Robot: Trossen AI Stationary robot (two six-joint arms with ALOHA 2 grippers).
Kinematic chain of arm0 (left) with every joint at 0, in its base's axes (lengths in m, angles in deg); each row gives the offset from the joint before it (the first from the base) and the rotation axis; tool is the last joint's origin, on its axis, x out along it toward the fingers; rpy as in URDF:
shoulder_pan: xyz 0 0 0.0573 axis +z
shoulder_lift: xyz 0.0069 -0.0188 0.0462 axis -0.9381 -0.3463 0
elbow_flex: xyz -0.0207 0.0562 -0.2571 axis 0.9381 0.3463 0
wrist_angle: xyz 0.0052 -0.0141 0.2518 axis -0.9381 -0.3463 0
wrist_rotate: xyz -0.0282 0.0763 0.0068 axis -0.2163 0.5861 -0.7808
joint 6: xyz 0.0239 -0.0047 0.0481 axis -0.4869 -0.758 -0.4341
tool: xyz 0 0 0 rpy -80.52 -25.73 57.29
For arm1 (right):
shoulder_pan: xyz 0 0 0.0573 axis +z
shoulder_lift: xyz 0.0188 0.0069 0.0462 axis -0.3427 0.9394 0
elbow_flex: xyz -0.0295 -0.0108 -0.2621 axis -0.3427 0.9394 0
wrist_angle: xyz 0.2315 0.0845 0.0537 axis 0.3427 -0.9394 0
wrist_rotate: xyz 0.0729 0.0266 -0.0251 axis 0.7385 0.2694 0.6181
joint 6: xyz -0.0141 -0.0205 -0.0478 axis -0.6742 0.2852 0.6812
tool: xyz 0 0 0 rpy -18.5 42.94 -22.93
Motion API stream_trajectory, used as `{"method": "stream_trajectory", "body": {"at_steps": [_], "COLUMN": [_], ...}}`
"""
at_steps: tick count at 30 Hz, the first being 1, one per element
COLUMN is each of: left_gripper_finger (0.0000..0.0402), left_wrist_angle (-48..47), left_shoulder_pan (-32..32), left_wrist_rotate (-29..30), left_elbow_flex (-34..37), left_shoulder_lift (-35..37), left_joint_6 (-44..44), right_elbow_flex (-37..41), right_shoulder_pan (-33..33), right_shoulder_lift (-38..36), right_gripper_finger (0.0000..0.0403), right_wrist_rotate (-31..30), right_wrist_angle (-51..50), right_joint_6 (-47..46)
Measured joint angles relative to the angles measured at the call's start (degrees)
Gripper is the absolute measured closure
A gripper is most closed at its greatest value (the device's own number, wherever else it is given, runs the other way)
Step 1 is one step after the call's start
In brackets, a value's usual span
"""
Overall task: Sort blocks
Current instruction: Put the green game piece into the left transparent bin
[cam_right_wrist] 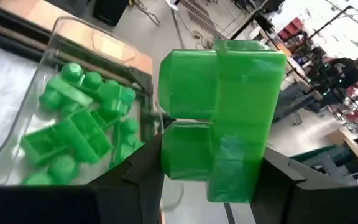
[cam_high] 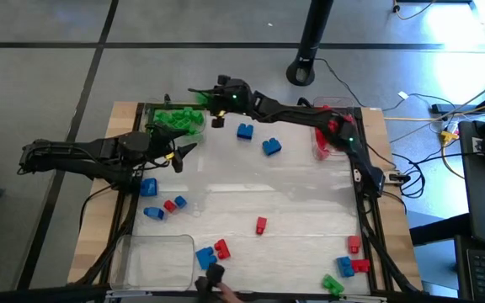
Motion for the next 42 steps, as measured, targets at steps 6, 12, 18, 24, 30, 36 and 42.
{"method": "stream_trajectory", "body": {"at_steps": [6,12,18,24,30,36,42], "left_gripper_finger": [0.0141,0.0141,0.0141,0.0141,0.0141,0.0141,0.0141], "left_wrist_angle": [-0.07,-0.6,-0.59,-0.56,-0.56,-0.66,-0.59], "left_shoulder_pan": [0.0,0.0,0.0,0.0,0.0,0.0,0.0], "left_wrist_rotate": [0.0,0.0,0.0,0.0,0.0,0.0,0.0], "left_elbow_flex": [0.0,0.0,0.0,0.0,0.0,0.0,0.0], "left_shoulder_lift": [0.02,0.0,0.0,0.0,0.0,0.0,0.0], "left_joint_6": [-0.31,-1.22,-1.2,-1.14,-1.07,-1.3,-1.52], "right_elbow_flex": [-6.95,-7.78,-7.78,-7.78,-7.78,-7.71,-7.82], "right_shoulder_pan": [0.09,0.13,0.14,0.14,0.14,0.18,2.77], "right_shoulder_lift": [5.95,8.19,8.24,8.24,8.24,4.18,-6.97], "right_gripper_finger": [0.0221,0.022,0.0198,0.0135,0.0102,0.0106,0.0121], "right_wrist_rotate": [-0.52,-0.03,1.81,2.53,2.53,2.46,1.97], "right_wrist_angle": [2.34,5.05,5.01,4.86,4.69,-4.17,-28.86], "right_joint_6": [0.28,0.28,0.33,0.33,0.33,0.37,4.77]}}
